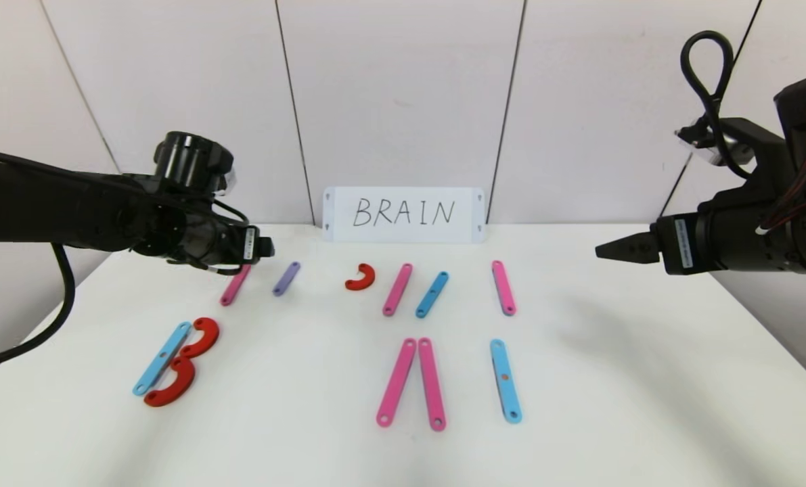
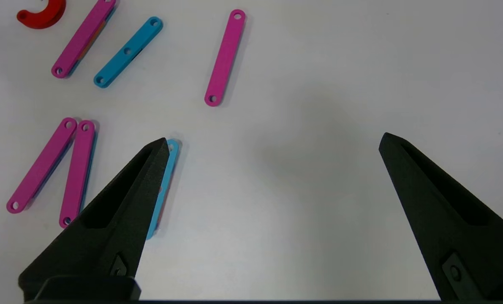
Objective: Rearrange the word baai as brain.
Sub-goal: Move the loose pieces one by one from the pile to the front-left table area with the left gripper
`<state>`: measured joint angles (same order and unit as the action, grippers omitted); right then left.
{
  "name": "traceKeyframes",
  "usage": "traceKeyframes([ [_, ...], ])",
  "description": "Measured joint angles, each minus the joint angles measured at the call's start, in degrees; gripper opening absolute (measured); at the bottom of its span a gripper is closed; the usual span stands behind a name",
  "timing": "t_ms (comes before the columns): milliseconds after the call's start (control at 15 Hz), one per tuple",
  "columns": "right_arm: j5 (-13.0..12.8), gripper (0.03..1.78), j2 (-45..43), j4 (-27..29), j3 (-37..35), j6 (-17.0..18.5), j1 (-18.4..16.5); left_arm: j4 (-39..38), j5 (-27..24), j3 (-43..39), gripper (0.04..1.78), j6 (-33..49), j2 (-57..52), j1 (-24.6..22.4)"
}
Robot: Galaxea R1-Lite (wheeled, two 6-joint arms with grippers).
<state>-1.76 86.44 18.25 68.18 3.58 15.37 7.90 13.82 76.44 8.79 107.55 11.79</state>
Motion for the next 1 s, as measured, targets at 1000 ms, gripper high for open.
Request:
traceKeyframes([
  [1000, 0.0, 1.74, 0.3, 0.0, -0.2, 0.0, 0.1, -5.9, -9.6, 2.8, 1.75, -1.1, 11.4, -9.4],
])
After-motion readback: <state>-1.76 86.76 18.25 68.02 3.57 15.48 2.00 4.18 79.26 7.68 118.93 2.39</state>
